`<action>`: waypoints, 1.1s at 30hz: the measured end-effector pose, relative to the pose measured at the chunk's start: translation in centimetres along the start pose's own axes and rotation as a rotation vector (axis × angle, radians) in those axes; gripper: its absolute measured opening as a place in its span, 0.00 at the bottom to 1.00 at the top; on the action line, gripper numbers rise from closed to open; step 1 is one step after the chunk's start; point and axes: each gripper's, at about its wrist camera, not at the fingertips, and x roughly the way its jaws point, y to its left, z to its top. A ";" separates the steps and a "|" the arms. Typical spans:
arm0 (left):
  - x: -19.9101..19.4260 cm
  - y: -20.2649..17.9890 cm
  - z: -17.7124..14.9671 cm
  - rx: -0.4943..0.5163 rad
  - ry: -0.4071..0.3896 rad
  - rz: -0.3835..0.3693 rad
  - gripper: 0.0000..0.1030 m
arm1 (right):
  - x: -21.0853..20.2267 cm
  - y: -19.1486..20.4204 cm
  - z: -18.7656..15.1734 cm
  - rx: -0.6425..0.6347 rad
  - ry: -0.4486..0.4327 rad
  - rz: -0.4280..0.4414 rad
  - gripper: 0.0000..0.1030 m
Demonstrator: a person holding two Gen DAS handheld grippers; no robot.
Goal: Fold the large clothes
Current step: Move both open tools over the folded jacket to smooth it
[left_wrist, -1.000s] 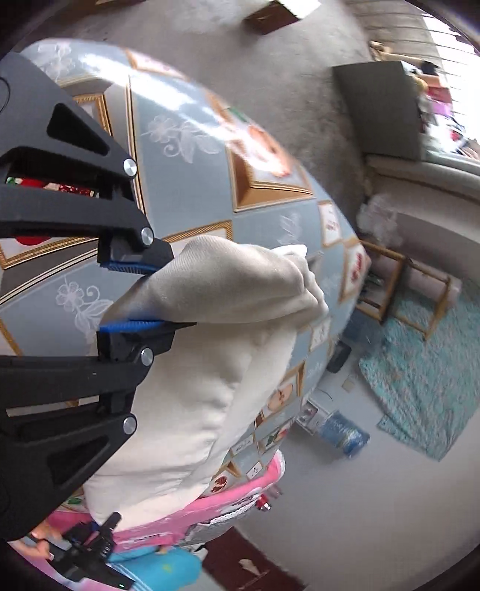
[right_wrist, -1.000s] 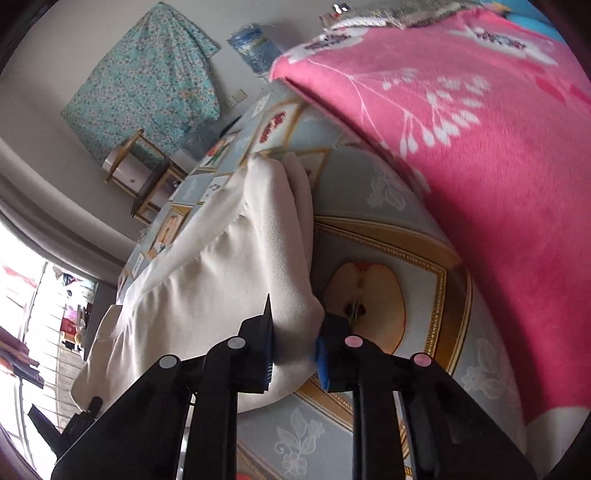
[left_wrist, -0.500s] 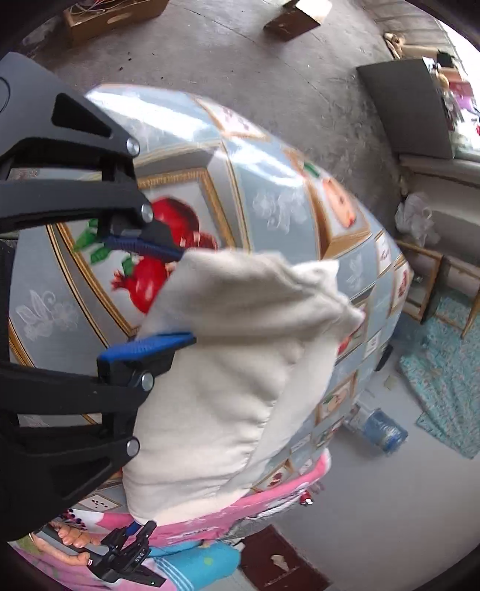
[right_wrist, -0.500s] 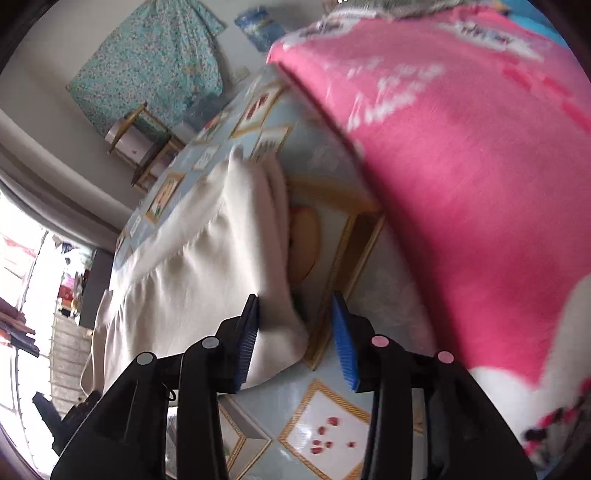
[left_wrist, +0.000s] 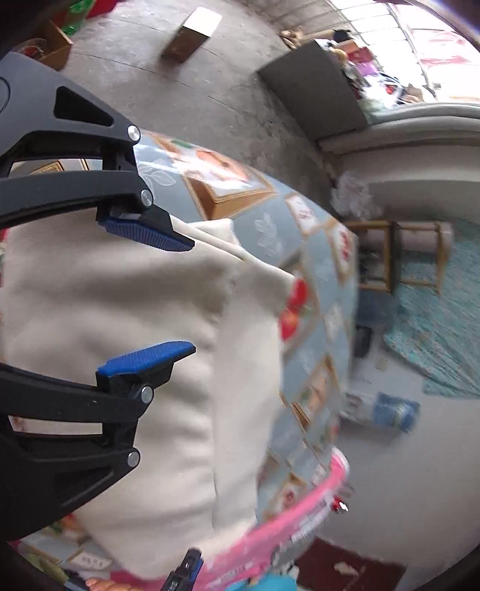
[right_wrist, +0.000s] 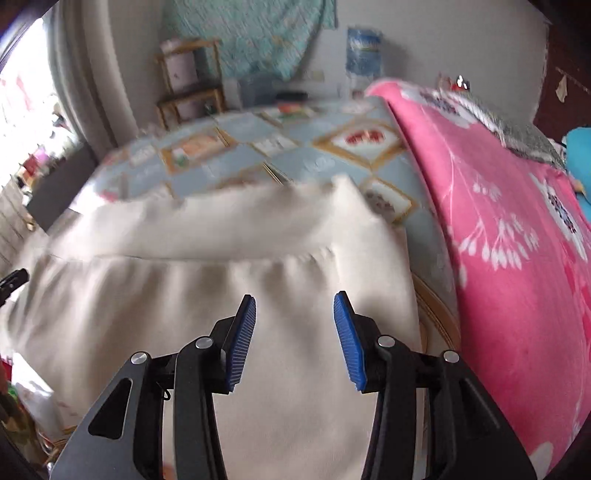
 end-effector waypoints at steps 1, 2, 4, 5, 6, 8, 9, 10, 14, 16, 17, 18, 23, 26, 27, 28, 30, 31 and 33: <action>1.8 0.7 -0.3 -0.027 0.061 0.028 0.47 | 1.2 -0.4 -0.3 0.025 0.048 0.005 0.42; 2.7 1.5 -0.6 -0.070 0.085 -0.005 0.47 | 1.7 -1.1 -0.5 0.065 0.058 0.057 0.42; 2.1 2.6 -0.8 -0.117 0.063 -0.052 0.44 | 1.1 -2.1 -0.2 0.086 0.076 0.096 0.42; 1.9 2.7 -0.5 -0.110 0.069 -0.051 0.44 | 0.7 -2.0 0.2 0.072 0.086 0.085 0.42; 1.4 2.6 -0.2 -0.106 0.057 -0.048 0.44 | 0.3 -1.8 0.6 0.062 0.086 0.081 0.42; 0.5 1.9 0.8 -0.079 0.017 -0.049 0.44 | -0.9 -1.1 2.0 0.031 0.064 0.093 0.42; 0.0 1.1 1.7 -0.054 -0.007 -0.071 0.44 | -1.2 -0.9 2.8 0.023 0.048 0.123 0.44; -0.1 0.2 2.5 -0.034 -0.020 -0.091 0.44 | -1.3 -0.4 3.7 0.018 0.034 0.161 0.44; 1.5 -5.5 5.8 0.088 0.011 -0.174 0.44 | -0.7 3.1 7.0 -0.041 0.015 0.281 0.44; 2.9 -8.9 6.3 0.172 0.054 -0.235 0.44 | 0.5 6.0 8.0 -0.082 0.039 0.362 0.44; 3.6 -10.2 6.1 0.200 0.067 -0.245 0.44 | 1.4 7.3 8.2 -0.100 0.065 0.396 0.44; 4.8 -11.5 5.8 0.228 0.090 -0.236 0.44 | 2.4 8.5 8.3 -0.120 0.095 0.413 0.44; 8.7 -13.9 4.9 0.303 0.059 -0.099 0.50 | 5.9 11.7 9.0 -0.212 0.066 0.283 0.44; 8.6 -13.7 5.5 0.292 0.064 -0.103 0.51 | 7.4 10.8 10.1 -0.135 0.090 0.269 0.44; 8.6 -13.4 5.7 0.276 0.062 -0.118 0.50 | 7.8 10.5 10.2 -0.110 0.098 0.268 0.44; 8.4 -13.0 5.9 0.257 0.060 -0.129 0.50 | 7.8 10.0 10.3 -0.078 0.106 0.284 0.44; 7.5 -12.4 6.2 0.232 0.049 -0.115 0.49 | 6.8 9.3 10.3 -0.047 0.100 0.295 0.44; 6.7 -12.1 6.4 0.227 0.042 -0.118 0.48 | 5.3 8.7 10.1 -0.030 0.072 0.304 0.44; 3.9 -11.3 6.1 0.217 0.010 -0.159 0.48 | 1.8 7.2 9.1 -0.003 0.020 0.343 0.46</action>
